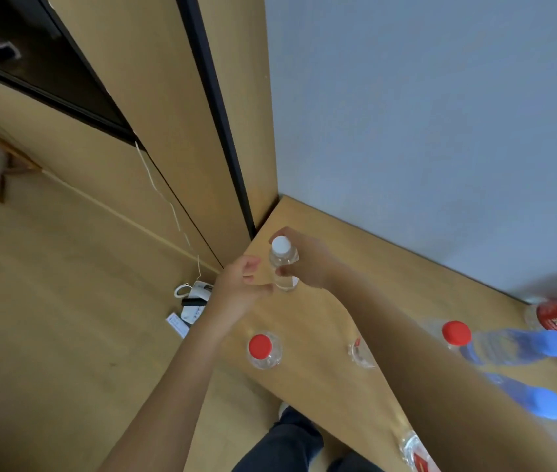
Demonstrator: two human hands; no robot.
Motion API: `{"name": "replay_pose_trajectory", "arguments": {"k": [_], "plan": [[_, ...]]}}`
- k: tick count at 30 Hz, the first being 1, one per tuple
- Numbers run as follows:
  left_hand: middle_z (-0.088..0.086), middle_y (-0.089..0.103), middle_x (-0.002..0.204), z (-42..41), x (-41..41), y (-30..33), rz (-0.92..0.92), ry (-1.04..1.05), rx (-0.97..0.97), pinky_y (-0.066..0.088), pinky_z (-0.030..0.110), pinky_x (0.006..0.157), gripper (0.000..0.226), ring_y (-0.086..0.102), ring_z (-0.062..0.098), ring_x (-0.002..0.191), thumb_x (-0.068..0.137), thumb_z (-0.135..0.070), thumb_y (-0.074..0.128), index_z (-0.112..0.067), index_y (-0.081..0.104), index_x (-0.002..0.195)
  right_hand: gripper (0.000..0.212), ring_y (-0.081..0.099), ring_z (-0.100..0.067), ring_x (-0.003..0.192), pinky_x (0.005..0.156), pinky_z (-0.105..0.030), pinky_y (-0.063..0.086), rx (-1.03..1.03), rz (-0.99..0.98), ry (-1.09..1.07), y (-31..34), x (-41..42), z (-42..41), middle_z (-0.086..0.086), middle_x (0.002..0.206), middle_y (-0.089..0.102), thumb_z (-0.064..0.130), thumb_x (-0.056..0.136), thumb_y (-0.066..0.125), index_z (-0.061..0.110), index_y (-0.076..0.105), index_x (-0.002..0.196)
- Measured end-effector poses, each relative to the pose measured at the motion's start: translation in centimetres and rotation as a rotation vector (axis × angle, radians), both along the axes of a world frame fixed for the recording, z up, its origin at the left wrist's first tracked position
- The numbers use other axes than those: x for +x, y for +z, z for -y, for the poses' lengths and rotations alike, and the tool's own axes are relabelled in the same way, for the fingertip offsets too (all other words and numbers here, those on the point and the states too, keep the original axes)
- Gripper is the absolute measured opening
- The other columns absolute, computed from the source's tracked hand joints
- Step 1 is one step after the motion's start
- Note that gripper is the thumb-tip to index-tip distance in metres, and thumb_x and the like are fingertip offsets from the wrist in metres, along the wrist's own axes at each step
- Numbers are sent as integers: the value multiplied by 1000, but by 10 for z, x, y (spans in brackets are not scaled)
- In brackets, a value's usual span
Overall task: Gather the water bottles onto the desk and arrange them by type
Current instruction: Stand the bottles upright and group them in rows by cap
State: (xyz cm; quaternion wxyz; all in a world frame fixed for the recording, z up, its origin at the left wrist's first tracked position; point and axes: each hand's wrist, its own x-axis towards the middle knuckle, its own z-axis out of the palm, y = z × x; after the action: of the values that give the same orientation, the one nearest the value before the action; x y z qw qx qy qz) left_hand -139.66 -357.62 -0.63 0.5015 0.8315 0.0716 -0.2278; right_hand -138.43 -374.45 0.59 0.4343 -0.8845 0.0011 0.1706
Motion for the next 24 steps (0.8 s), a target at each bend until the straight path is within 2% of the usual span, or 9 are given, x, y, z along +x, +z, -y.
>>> {"name": "replay_pose_trajectory", "arguments": {"k": [5, 9, 11, 14, 17, 19, 21, 22, 24], "plan": [[-6, 52, 124, 10, 5, -2, -28, -97, 2, 44, 29, 85, 69, 53, 13, 110, 73, -11, 86, -16, 53, 134, 35, 61, -25, 101, 90, -41, 49, 131, 27, -199, 1, -9, 6, -5, 106, 67, 11, 79, 76, 13, 59, 110], [-5, 53, 130, 27, 7, 4, 1, -198, -33, 45, 30, 93, 67, 53, 14, 115, 72, -10, 87, -19, 54, 130, 31, 61, -18, 89, 77, -25, 48, 176, 94, -302, 23, -18, 26, -3, 96, 68, 17, 78, 80, 9, 63, 103], [-7, 58, 126, 40, 6, 10, 37, -258, -89, 47, 26, 89, 62, 56, 15, 116, 72, -8, 86, -24, 55, 124, 32, 60, -13, 85, 74, -23, 47, 169, 134, -362, 40, -24, 40, 1, 93, 67, 24, 77, 82, 11, 63, 99], [-12, 63, 117, 66, 0, 27, 81, -366, -169, 50, 19, 86, 61, 60, 14, 115, 73, -9, 86, -23, 56, 124, 29, 61, -9, 82, 71, -28, 47, 131, 205, -441, 71, -37, 64, 3, 90, 68, 37, 76, 83, 20, 61, 86], [2, 69, 114, 93, -11, 46, 114, -439, -216, 54, 37, 92, 54, 66, 21, 107, 73, -11, 86, -18, 59, 119, 33, 66, -23, 86, 79, -44, 54, 144, 254, -556, 102, -55, 90, -9, 90, 70, 42, 73, 84, 20, 60, 74], [7, 72, 106, 110, -20, 60, 110, -482, -298, 57, 37, 84, 45, 70, 21, 97, 74, -7, 85, -11, 64, 114, 37, 68, -26, 83, 79, -50, 57, 172, 283, -625, 118, -69, 107, -12, 85, 69, 43, 71, 85, 13, 64, 75], [4, 75, 102, 128, -30, 75, 89, -552, -355, 56, 33, 81, 43, 72, 17, 95, 73, -8, 86, -11, 68, 111, 52, 59, -24, 70, 74, -47, 56, 188, 324, -677, 131, -85, 124, -14, 73, 57, 46, 73, 82, -2, 63, 79], [4, 75, 103, 137, -36, 83, 75, -583, -368, 56, 35, 85, 45, 71, 18, 98, 72, -10, 87, -12, 68, 112, 61, 49, -25, 66, 69, -45, 54, 214, 346, -697, 136, -93, 132, -15, 70, 46, 47, 76, 80, -9, 57, 79], [6, 75, 106, 156, -48, 97, 51, -632, -392, 54, 45, 95, 51, 71, 23, 103, 70, -14, 88, -12, 67, 116, 67, 35, -23, 66, 64, -38, 51, 285, 381, -733, 145, -112, 149, -13, 70, 28, 46, 81, 77, -11, 43, 72]]}}
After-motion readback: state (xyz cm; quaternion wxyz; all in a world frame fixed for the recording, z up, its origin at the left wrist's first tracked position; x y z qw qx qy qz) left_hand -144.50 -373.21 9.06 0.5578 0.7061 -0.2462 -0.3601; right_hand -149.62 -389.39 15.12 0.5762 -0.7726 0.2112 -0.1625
